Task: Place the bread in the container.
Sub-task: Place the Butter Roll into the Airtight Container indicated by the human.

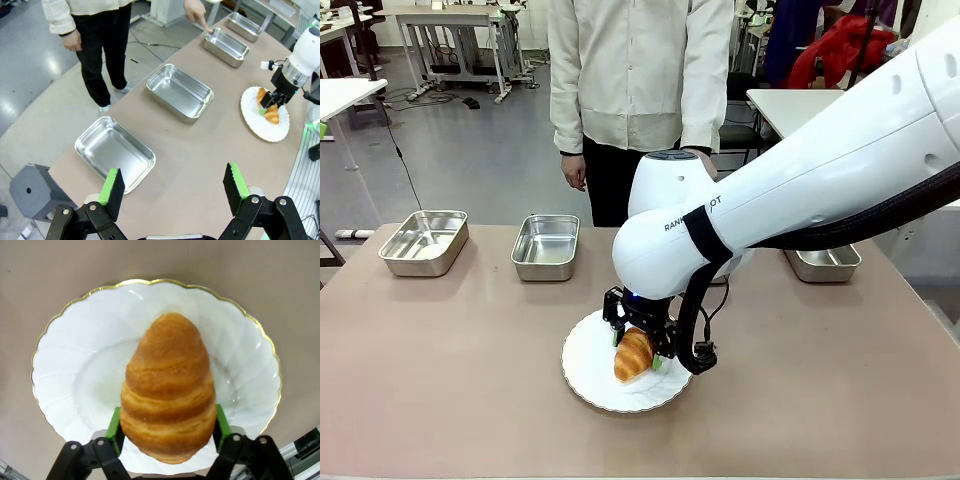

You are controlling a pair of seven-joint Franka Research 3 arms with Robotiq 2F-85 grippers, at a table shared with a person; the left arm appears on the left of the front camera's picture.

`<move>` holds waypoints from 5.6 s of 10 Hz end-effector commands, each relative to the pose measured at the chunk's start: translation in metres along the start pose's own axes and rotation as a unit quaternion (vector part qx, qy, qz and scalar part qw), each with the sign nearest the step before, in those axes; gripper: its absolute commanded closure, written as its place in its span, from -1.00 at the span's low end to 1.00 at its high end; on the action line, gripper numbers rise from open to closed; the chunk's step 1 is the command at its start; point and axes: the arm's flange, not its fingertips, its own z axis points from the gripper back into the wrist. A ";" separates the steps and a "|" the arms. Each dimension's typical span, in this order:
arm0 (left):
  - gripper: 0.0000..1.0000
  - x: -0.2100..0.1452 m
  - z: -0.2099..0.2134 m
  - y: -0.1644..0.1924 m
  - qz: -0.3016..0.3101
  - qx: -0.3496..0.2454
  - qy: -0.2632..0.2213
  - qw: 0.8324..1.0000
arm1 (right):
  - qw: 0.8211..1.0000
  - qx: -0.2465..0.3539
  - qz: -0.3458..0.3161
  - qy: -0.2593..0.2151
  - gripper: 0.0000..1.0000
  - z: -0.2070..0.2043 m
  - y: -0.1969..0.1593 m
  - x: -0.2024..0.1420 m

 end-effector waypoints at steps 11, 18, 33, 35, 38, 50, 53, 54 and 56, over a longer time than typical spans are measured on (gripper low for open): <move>-1.00 0.001 0.001 -0.002 -0.005 -0.004 -0.002 1.000 | 1.000 0.002 -0.010 -0.014 0.37 0.006 0.003 0.000; -1.00 0.001 0.001 -0.002 -0.005 -0.004 -0.002 1.000 | 0.976 0.017 0.185 -0.109 0.37 0.144 -0.034 0.061; -1.00 0.001 0.001 -0.002 -0.005 -0.004 -0.002 1.000 | 0.935 0.013 0.340 -0.103 0.37 0.138 0.044 0.215; -1.00 0.001 0.001 -0.002 -0.005 -0.004 -0.002 1.000 | 0.936 0.003 0.340 -0.089 0.37 0.132 0.048 0.225; -1.00 0.001 0.001 -0.002 -0.005 -0.004 -0.002 1.000 | 0.936 -0.004 0.341 -0.082 0.37 0.123 0.057 0.239; -1.00 0.001 0.001 -0.002 -0.005 -0.004 -0.002 1.000 | 0.935 -0.009 0.344 -0.086 -1.00 0.116 0.054 0.247; -1.00 0.001 0.001 -0.002 -0.005 -0.004 -0.002 1.000 | 0.935 -0.009 0.344 -0.086 -1.00 0.116 0.054 0.247; -1.00 0.001 0.001 -0.002 -0.005 -0.004 -0.002 1.000 | 0.935 -0.009 0.344 -0.086 -1.00 0.116 0.054 0.247; -1.00 0.001 0.001 -0.002 -0.005 -0.004 -0.002 1.000 | 0.935 -0.009 0.344 -0.086 -1.00 0.116 0.054 0.247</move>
